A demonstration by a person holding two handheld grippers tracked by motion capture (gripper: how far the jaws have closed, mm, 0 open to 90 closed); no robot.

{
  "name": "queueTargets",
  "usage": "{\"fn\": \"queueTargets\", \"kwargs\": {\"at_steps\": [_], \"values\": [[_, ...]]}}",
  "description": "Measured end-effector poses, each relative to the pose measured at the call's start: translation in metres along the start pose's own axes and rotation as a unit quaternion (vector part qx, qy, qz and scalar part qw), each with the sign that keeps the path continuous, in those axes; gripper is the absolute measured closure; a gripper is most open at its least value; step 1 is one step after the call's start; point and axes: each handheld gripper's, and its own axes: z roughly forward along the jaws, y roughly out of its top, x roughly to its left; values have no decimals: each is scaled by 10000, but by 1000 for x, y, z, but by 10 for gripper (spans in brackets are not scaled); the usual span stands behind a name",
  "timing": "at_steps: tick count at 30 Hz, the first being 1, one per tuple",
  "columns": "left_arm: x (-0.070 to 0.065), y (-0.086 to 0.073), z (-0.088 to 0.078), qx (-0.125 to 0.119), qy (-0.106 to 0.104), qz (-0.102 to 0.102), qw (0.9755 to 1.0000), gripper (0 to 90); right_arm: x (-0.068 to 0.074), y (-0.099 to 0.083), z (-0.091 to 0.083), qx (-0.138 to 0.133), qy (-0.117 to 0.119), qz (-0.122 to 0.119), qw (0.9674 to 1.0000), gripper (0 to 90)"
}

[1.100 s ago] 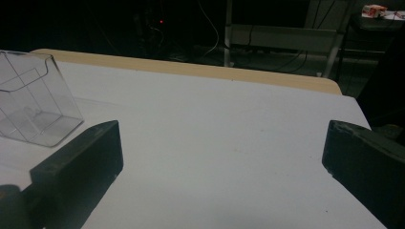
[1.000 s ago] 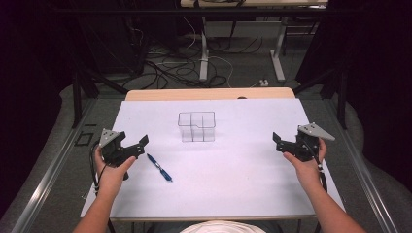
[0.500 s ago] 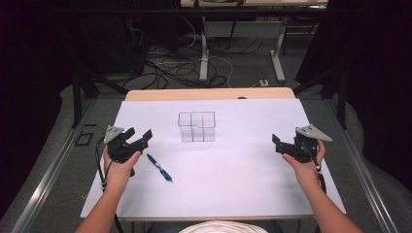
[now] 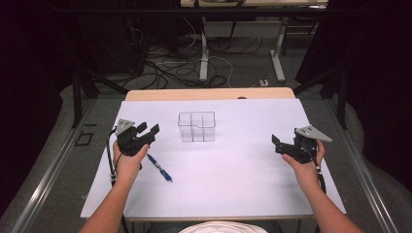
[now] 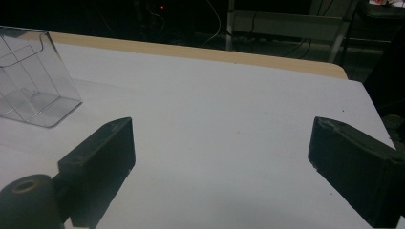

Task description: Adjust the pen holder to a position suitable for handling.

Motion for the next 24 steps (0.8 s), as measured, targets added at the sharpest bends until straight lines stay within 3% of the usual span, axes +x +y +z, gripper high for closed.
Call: {"fn": "queueTargets", "kwargs": {"at_steps": [3, 8, 15, 18, 24], "values": [[-3, 3, 4, -20, 72, 31, 10000, 438, 1, 0, 0, 12, 11, 35, 10000, 83], [-8, 8, 17, 102, 78, -195, 9997, 446, 0, -1, 0, 46, 29, 26, 10000, 83], [-14, 11, 29, 189, 108, -413, 9989, 523, 0, -2, 1, 42, 57, 117, 9999, 83], [-16, 10, 35, 399, 139, -448, 9981, 573, 0, -2, 2, 58, 43, 129, 9999, 83], [-18, 11, 45, 561, 31, -823, 9950, 630, 2, -3, 3, 47, 79, 179, 9998, 83]]}}
